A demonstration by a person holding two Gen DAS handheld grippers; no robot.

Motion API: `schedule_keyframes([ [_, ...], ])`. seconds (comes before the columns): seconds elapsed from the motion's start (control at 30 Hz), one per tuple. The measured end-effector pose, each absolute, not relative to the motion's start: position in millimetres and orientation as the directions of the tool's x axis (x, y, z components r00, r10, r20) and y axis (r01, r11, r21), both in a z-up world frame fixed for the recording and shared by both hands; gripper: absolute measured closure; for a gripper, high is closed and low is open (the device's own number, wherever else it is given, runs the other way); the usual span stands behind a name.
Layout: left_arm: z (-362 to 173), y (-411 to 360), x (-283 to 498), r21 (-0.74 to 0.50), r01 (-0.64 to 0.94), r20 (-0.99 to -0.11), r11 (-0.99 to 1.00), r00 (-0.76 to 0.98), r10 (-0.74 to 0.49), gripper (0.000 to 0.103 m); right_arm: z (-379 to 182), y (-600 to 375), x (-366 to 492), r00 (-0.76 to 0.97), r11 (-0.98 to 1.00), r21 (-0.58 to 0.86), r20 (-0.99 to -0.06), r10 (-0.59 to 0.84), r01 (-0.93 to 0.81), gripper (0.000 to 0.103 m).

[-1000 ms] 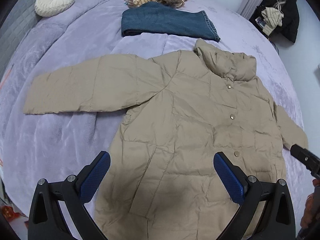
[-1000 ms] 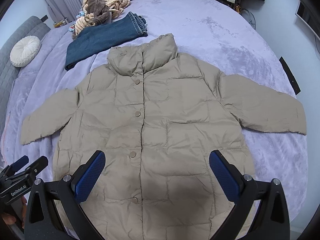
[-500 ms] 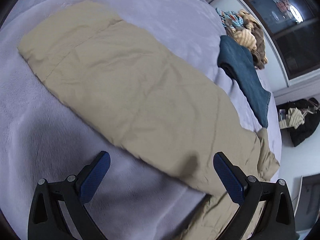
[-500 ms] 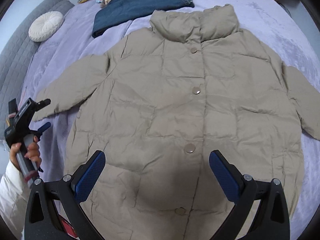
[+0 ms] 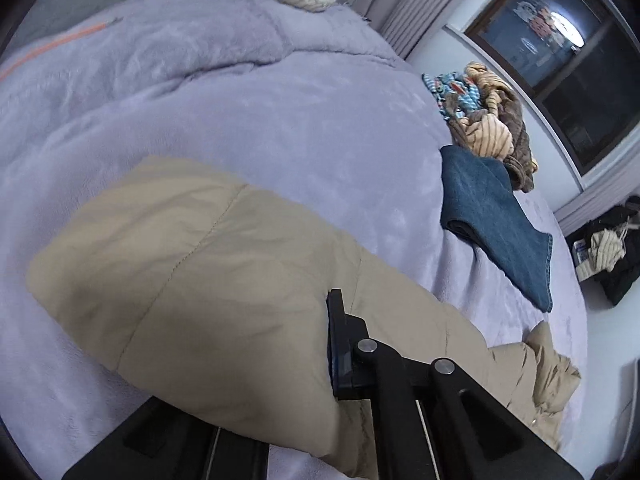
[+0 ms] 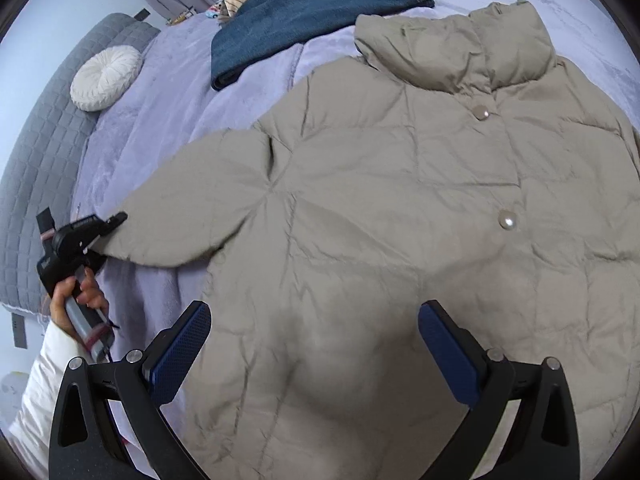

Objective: Fold large clothes
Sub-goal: 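Grasp the jacket side nearest the left tool and lift it, then lay the lifted side over the jacket body and open the left tool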

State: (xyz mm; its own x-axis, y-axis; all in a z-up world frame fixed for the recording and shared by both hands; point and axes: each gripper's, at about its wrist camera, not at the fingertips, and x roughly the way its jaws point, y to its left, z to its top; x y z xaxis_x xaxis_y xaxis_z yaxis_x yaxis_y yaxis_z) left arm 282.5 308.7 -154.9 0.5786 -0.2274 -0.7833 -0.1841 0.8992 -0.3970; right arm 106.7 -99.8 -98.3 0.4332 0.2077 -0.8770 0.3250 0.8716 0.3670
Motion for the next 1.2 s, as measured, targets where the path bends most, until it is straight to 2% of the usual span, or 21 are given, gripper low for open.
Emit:
schedule_keyframes([
  [0.03,-143,303,277,-0.364,-0.151,-0.775,0.919,0.596,-0.209,0.095,-99,-97,117,0.455,0.859,0.395,-0.862,0.224,0.326,0.019],
  [0.07,-132,297,273,-0.338,-0.119,-0.765,0.934,0.613,-0.199,0.095,-100,-95,124,0.463,0.844,0.429,-0.849,0.254,0.323,0.053],
  [0.1,-119,291,269,-0.311,-0.083,-0.75,0.947,0.634,-0.191,0.095,-104,-93,134,0.462,0.824,0.467,-0.836,0.294,0.32,0.078],
  [0.13,-109,287,264,-0.294,-0.058,-0.737,0.954,0.65,-0.188,0.095,-110,-89,146,0.466,0.799,0.51,-0.819,0.336,0.32,0.081],
  [0.3,-53,253,236,-0.21,0.106,-0.651,0.972,0.727,-0.22,0.095,-132,-59,195,0.484,0.77,0.581,-0.77,0.416,0.263,0.084],
  [0.53,-12,155,210,-0.204,0.384,-0.606,0.901,0.673,-0.424,0.095,-187,-34,217,0.383,0.768,0.576,-0.8,0.461,0.28,0.084],
  [0.7,3,55,188,-0.195,0.566,-0.588,0.801,0.586,-0.557,0.095,-172,-57,201,0.388,0.71,0.642,-0.757,0.526,0.289,0.084],
  [0.8,-9,-8,170,-0.201,0.647,-0.619,0.736,0.498,-0.607,0.095,-148,-98,162,0.451,0.719,0.619,-0.765,0.46,0.316,0.084],
  [0.9,-42,-70,152,-0.159,0.698,-0.682,0.698,0.434,-0.589,0.095,-129,-151,113,0.492,0.746,0.553,-0.798,0.348,0.369,0.084],
  [1.07,-115,-130,127,-0.047,0.737,-0.799,0.674,0.377,-0.468,0.095,-115,-230,40,0.489,0.748,0.438,-0.855,0.175,0.499,0.084],
  [1.2,-153,-139,120,-0.004,0.735,-0.845,0.678,0.36,-0.395,0.095,-125,-263,7,0.477,0.72,0.423,-0.867,0.145,0.549,0.084],
])
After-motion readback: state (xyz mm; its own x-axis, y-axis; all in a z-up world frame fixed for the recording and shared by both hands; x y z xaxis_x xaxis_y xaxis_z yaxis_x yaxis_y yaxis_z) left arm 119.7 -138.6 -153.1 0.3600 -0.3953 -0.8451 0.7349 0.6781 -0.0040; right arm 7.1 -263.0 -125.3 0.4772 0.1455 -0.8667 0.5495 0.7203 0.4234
